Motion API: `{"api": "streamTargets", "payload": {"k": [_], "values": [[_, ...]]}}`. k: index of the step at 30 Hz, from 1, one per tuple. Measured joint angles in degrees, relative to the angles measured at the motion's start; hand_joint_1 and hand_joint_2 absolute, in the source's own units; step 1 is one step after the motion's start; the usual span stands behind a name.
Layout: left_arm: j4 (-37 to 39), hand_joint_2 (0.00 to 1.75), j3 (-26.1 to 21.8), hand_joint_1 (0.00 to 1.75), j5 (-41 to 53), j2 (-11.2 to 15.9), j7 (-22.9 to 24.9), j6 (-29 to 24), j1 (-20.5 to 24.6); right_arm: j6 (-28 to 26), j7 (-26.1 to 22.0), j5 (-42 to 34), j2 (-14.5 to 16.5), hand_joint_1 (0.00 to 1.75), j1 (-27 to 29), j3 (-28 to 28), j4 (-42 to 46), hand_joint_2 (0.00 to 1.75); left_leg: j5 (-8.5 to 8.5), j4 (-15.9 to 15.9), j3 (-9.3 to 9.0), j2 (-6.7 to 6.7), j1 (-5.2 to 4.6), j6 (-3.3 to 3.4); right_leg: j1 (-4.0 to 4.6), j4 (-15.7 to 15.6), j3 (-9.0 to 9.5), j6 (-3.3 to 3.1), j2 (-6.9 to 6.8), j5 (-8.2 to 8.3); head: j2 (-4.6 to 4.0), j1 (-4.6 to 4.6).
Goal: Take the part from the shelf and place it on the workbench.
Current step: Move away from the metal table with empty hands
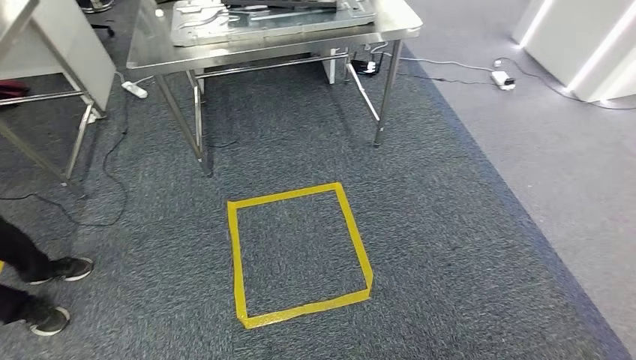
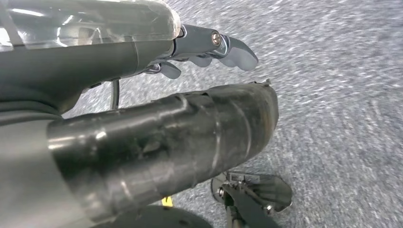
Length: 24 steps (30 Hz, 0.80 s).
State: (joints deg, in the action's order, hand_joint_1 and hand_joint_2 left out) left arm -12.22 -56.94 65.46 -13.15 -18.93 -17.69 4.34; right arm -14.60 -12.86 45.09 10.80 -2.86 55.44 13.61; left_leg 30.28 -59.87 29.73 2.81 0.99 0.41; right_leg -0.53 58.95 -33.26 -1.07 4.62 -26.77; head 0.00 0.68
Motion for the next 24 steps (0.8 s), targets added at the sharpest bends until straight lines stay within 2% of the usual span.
{"api": "streamTargets", "payload": {"k": [1,2,3,4,5,6,8,9,10,11,12,13,14,15,16,17,19,20,21,23,24], "values": [[0.0,0.0,0.0,0.0,0.0,0.0,0.0,0.0,0.0,0.1,0.0,0.3,0.1,0.0,0.0,-0.2,0.0,0.0,-0.29,1.6,-0.58,0.75,-0.07,0.26,-0.03,0.0,-0.21,0.38,0.53,0.14,0.0,0.01],[0.0,0.0,0.0,0.0,0.1,0.0,0.1,0.0,0.1,0.2,-0.1,0.5,0.1,0.0,0.0,-0.3,0.0,0.0,-0.19,2.0,-0.62,0.86,-0.17,0.47,-0.1,0.0,-0.41,0.83,1.04,0.32,0.0,0.01],[0.0,0.0,0.0,0.0,0.1,0.0,0.1,-0.1,0.1,0.3,-0.1,0.7,0.1,0.0,0.2,-0.5,0.0,0.0,-0.38,2.1,-0.62,0.34,-0.21,0.73,-0.17,-0.2,-0.57,1.3,1.57,0.56,0.0,0.01],[0.0,0.0,0.0,0.0,0.1,-0.1,0.1,-0.1,0.1,0.4,-0.2,0.8,0.1,0.0,0.3,-0.6,0.0,0.0,-0.69,2.4,-0.72,-0.28,-0.15,1.1,-0.27,-0.1,-0.68,1.64,1.47,0.63,0.0,0.01],[0.0,0.0,0.0,0.0,0.1,-0.1,0.1,-0.1,0.1,0.6,-0.2,0.9,0.1,0.0,0.4,-0.7,0.0,0.0,-1.06,2.8,-0.81,-0.89,-0.05,1.51,-0.22,0.4,-1.0,1.88,0.56,0.18,0.0,0.08],[0.0,0.0,0.0,0.0,0.1,-0.2,0.1,-0.1,0.1,0.7,-0.2,1.0,0.1,0.0,0.5,-0.8,0.0,0.0,-1.41,3.1,-0.85,-1.6,0.07,1.9,-0.17,2.0,-1.76,2.07,-0.78,-0.98,0.0,0.15],[0.0,0.0,0.0,0.0,0.1,-0.2,0.1,-0.1,0.0,0.8,-0.2,1.2,0.1,0.0,0.5,-1.0,0.0,0.0,-1.72,3.3,-0.64,-3.01,0.02,2.3,-0.21,8.4,-4.71,2.35,-3.5,-4.9,0.0,0.3],[0.0,0.0,-0.1,0.0,0.1,-0.2,0.2,-0.1,-0.1,0.8,-0.2,1.2,0.1,0.0,0.4,-1.1,0.0,0.0,-1.73,3.3,-0.48,-3.83,-0.03,2.33,-0.28,12.1,-6.38,2.55,-3.95,-6.63,0.0,0.29],[0.0,0.0,-0.1,0.0,0.1,-0.2,0.2,-0.1,-0.2,0.8,-0.2,1.2,0.1,0.0,0.4,-1.1,0.0,0.0,-1.72,3.2,-0.37,-4.63,-0.07,2.34,-0.31,14.7,-7.43,2.71,-4.13,-7.46,0.0,0.29],[0.0,0.0,-0.1,0.0,0.2,-0.2,0.2,-0.1,-0.2,0.8,-0.2,1.2,0.1,0.0,0.5,-1.1,0.0,0.0,-1.7,3.2,-0.29,-5.41,-0.09,2.32,-0.33,15.2,-7.44,2.81,-4.27,-7.22,0.0,0.29],[0.0,0.0,-0.1,0.0,0.2,-0.2,0.2,-0.1,-0.2,0.8,-0.3,1.2,0.1,0.0,0.5,-1.1,0.0,0.0,-1.66,3.2,-0.3,-6.07,-0.1,2.28,-0.33,13.6,-6.26,2.81,-4.51,-6.02,0.0,0.29],[0.0,0.0,-0.1,0.0,0.3,-0.2,0.3,-0.1,-0.1,0.8,-0.4,1.2,0.1,0.0,0.5,-1.1,0.0,0.0,-1.58,3.2,-0.4,-6.66,-0.11,2.18,-0.3,9.8,-3.99,2.68,-5.16,-4.24,0.0,0.29],[0.0,0.0,-0.1,0.0,0.4,-0.3,0.3,-0.1,-0.1,0.8,-0.5,1.2,0.1,0.0,0.5,-1.1,0.0,0.0,-1.45,3.1,-0.51,-7.19,-0.2,1.99,-0.13,5.5,-1.5,2.4,-6.38,-2.78,0.0,0.29],[0.0,0.0,-0.1,0.0,0.5,-0.3,0.3,-0.2,-0.1,0.8,-0.7,1.2,0.0,0.0,0.5,-1.1,0.0,0.0,-1.28,3.0,-0.63,-7.67,-0.34,1.72,0.07,2.0,0.45,2.07,-7.32,-1.73,0.0,0.28],[0.0,0.0,-0.1,0.0,0.6,-0.3,0.3,-0.2,-0.1,0.8,-0.8,1.3,0.0,0.0,0.4,-1.1,0.0,0.0,-1.13,2.9,-0.75,-8.14,-0.46,1.42,0.26,-0.3,1.63,1.75,-7.99,-1.22,0.0,0.27],[0.0,0.0,-0.1,0.0,0.6,-0.3,0.3,-0.2,0.0,0.8,-0.9,1.3,0.0,0.0,0.4,-1.1,0.0,0.0,-1.03,2.9,-0.84,-8.57,-0.59,1.12,0.45,-1.1,1.91,1.48,-8.12,-1.21,0.0,0.26],[0.0,0.0,-0.1,0.0,0.6,-0.4,0.2,-0.2,0.1,0.8,-1.0,1.4,0.0,0.0,0.5,-1.1,0.0,0.0,-0.85,2.8,-0.98,-9.08,-0.57,0.55,0.35,-1.1,1.71,1.0,-7.03,-0.92,0.0,0.27],[0.0,0.0,-0.1,0.0,0.6,-0.4,0.2,-0.2,0.2,0.8,-1.0,1.4,0.0,0.0,0.5,-1.1,0.0,0.0,-0.33,2.3,-0.84,-8.31,-0.49,0.21,0.17,-1.3,1.68,0.67,-6.53,-0.72,0.0,0.26],[0.0,0.0,-0.1,0.0,0.7,-0.4,0.2,-0.2,0.2,0.8,-1.0,1.4,0.0,0.0,0.5,-1.1,0.0,0.0,0.87,0.7,-0.24,-7.04,-0.4,-0.08,-0.02,-1.4,1.62,0.3,-6.02,-0.49,0.0,0.26],[0.0,0.0,-0.1,0.0,0.7,-0.4,0.2,-0.2,0.0,0.8,-1.0,1.4,0.0,0.0,0.3,-1.1,0.0,0.0,4.73,-5.5,2.42,-4.21,-0.24,-0.5,-0.16,-1.6,1.37,-0.26,-4.94,-0.15,0.0,0.23],[0.0,0.0,-0.1,0.0,0.7,-0.4,0.2,-0.2,-0.1,0.9,-1.0,1.4,0.0,0.0,0.3,-1.1,0.0,0.0,6.54,-9.4,4.2,-3.62,-0.21,-0.56,-0.11,-1.5,1.2,-0.38,-4.33,-0.06,0.0,0.24]]}}
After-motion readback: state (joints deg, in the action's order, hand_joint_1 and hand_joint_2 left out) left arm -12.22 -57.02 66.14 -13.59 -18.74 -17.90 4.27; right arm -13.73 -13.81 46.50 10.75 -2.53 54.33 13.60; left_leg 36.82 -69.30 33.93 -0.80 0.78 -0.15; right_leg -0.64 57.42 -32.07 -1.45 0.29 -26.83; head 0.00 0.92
